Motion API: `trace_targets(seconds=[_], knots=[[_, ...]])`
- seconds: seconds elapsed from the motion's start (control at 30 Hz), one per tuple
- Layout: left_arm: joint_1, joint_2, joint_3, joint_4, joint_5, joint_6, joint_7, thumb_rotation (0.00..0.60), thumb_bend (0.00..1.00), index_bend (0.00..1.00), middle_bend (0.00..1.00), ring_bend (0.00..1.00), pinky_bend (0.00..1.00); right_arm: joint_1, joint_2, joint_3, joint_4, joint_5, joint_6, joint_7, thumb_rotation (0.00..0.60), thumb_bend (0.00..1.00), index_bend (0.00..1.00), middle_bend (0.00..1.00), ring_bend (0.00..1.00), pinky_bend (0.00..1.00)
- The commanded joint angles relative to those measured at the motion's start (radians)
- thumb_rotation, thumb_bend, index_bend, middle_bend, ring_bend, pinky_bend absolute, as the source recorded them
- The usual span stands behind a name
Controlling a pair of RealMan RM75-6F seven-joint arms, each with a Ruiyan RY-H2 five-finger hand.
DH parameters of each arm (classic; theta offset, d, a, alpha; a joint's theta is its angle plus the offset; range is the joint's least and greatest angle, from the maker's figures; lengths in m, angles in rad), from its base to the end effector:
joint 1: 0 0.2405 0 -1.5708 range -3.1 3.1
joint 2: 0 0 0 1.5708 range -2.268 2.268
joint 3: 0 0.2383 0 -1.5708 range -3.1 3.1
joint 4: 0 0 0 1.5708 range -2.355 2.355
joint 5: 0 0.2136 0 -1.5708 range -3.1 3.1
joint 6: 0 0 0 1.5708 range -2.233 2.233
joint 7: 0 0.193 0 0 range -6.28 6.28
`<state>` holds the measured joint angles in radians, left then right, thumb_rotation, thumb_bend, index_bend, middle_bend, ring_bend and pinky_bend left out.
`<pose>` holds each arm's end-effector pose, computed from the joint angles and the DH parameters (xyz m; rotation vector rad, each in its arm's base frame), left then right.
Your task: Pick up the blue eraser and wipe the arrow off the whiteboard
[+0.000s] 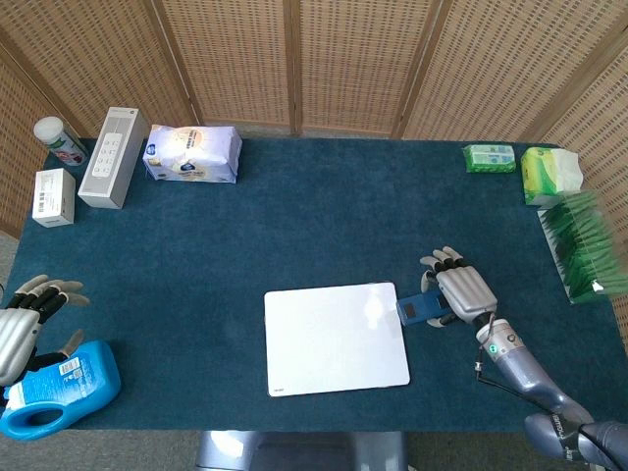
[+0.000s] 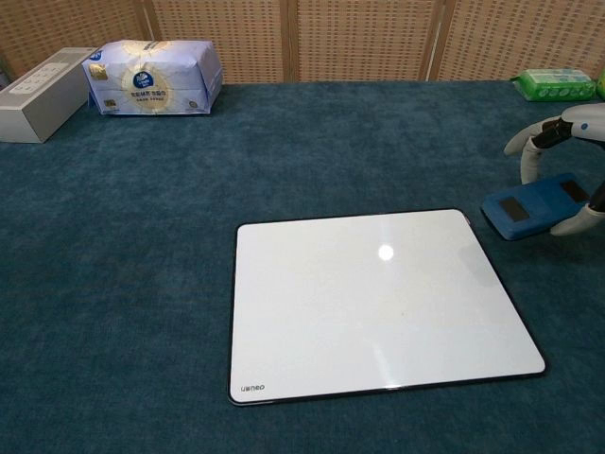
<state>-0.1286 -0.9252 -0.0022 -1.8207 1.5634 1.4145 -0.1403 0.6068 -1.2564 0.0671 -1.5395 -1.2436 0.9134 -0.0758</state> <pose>-0.2584 0.2262 0.1599 -1.4760 -1.0636 -1.0030 -0.2188 -0.3545 0.0288 1.8354 -1.0595 0.7795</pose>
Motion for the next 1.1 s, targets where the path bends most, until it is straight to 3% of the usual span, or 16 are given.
trace_targets(seconds=[0.03, 0.2, 0.47, 0.9, 1.1], knots=[[0.000, 0.000, 0.001, 0.001, -0.001, -0.001, -0.001, 0.600, 0.43, 0.35, 0.26, 0.21, 0.12, 0.004, -0.009, 0.006, 0.015, -0.001, -0.007, 0.008, 0.600, 0.09, 0.50, 0.15, 0.00, 0.00], [-0.001, -0.011, 0.005, 0.010, -0.010, -0.012, -0.002, 0.599, 0.43, 0.35, 0.26, 0.21, 0.12, 0.013, -0.022, 0.013, 0.048, 0.007, -0.023, -0.003, 0.600, 0.10, 0.27, 0.10, 0.00, 0.00], [-0.008, -0.018, 0.001, 0.014, -0.020, -0.023, 0.001, 0.599, 0.43, 0.35, 0.26, 0.21, 0.11, 0.008, -0.014, 0.020, 0.046, -0.004, -0.010, -0.002, 0.600, 0.12, 0.07, 0.06, 0.00, 0.00], [0.016, -0.017, -0.001, 0.014, -0.042, 0.013, 0.020, 0.599, 0.43, 0.35, 0.25, 0.20, 0.11, -0.109, 0.070, 0.027, -0.048, -0.028, 0.195, -0.018, 0.600, 0.14, 0.05, 0.05, 0.00, 0.00], [0.048, -0.040, 0.000, 0.024, -0.064, 0.053, 0.033, 0.599, 0.43, 0.33, 0.25, 0.20, 0.10, -0.197, 0.115, 0.019, -0.096, -0.018, 0.315, -0.049, 0.600, 0.16, 0.12, 0.05, 0.00, 0.00]])
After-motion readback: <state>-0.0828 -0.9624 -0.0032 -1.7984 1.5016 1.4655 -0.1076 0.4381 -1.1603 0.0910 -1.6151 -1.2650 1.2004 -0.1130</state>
